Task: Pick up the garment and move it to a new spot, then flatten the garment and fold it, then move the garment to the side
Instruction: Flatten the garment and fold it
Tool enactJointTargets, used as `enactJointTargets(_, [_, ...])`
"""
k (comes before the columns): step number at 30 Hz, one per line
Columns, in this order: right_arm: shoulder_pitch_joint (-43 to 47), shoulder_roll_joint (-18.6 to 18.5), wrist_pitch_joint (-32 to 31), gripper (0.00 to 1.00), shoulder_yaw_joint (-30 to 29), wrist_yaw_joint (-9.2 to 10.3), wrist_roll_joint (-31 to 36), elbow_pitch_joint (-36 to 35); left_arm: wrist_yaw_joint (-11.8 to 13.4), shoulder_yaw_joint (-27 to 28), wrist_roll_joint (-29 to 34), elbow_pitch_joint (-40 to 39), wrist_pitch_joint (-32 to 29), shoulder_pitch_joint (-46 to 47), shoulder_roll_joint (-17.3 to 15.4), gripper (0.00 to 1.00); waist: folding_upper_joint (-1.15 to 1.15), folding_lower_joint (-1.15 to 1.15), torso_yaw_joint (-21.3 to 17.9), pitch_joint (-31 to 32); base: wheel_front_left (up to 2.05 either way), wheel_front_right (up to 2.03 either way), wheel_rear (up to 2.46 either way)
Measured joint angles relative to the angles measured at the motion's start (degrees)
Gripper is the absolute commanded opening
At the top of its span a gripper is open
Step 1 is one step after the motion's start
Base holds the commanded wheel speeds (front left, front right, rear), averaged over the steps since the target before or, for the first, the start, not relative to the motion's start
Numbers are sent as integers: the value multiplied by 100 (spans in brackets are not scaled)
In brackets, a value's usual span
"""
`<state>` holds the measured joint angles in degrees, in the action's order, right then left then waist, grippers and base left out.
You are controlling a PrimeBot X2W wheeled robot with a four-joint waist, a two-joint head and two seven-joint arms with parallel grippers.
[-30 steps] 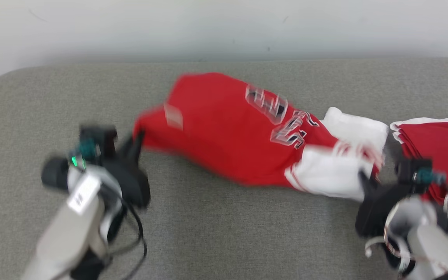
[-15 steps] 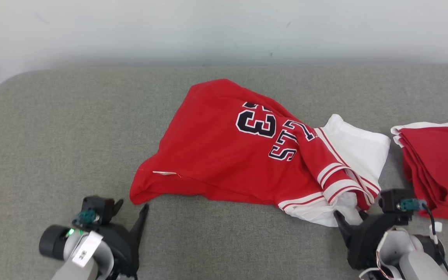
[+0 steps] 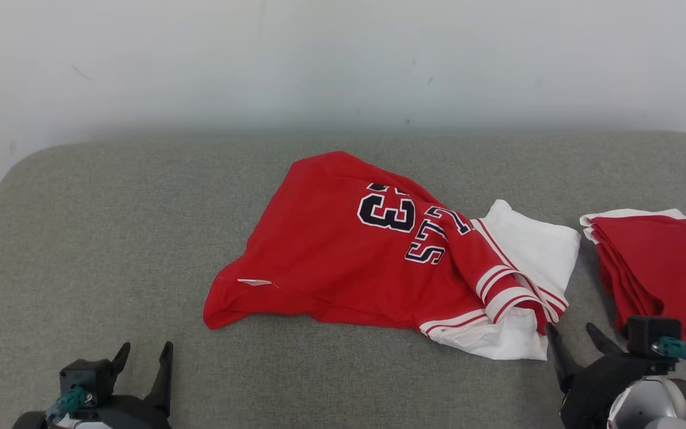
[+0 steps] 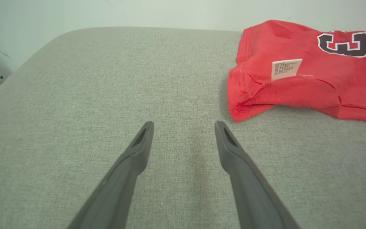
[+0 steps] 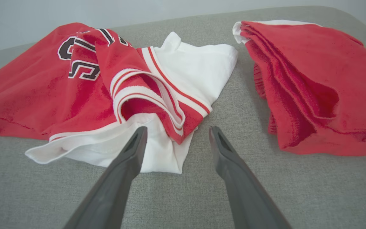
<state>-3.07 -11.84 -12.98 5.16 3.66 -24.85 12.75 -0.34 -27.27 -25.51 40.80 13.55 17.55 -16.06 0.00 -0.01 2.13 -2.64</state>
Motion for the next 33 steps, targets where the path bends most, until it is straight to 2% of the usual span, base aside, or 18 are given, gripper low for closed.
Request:
enactJointTargets(2, [140,24,314,100,-152,45,0,-204,188,120,-1,-280,80,-190,9,100,0,0,0,76,0,0,0])
enactJointTargets(3, [140,24,314,100,-152,45,0,-204,188,120,-1,-280,80,-190,9,100,0,0,0,76,0,0,0])
enactJointTargets(4, [310,96,633,100,-315,101,0,-379,377,231,-10,-604,113,-411,19,100,0,0,8,153,0,0,0])
enactJointTargets(7, [688,270,1228,100,-493,167,2,-627,571,439,-10,-1302,112,-918,41,100,0,0,45,304,0,0,0])
enactJointTargets(9, [754,315,1371,100,-488,169,7,-695,572,514,-10,-1479,112,-1034,16,100,0,0,54,340,0,0,0])
enactJointTargets(14, [857,527,1926,100,-477,135,-7,-869,560,818,-43,-2576,111,-1538,-92,100,0,0,84,483,0,0,0])
enactJointTargets(15, [875,541,2029,100,-450,63,-27,-836,565,928,-43,-2852,111,-1681,-98,100,0,0,91,522,0,0,0])
enactJointTargets(21, [877,581,2206,100,-299,-75,-43,-711,572,1005,-34,-3252,111,-2102,-232,100,0,0,77,587,0,0,0])
enactJointTargets(23, [877,586,2235,100,-277,-122,-47,-664,443,915,-34,-3412,111,-2225,-293,100,1,0,61,604,0,0,0])
enactJointTargets(33, [880,624,2376,100,-316,-167,-192,-630,380,892,-33,-4083,111,-2473,-405,100,0,1,34,525,0,0,0])
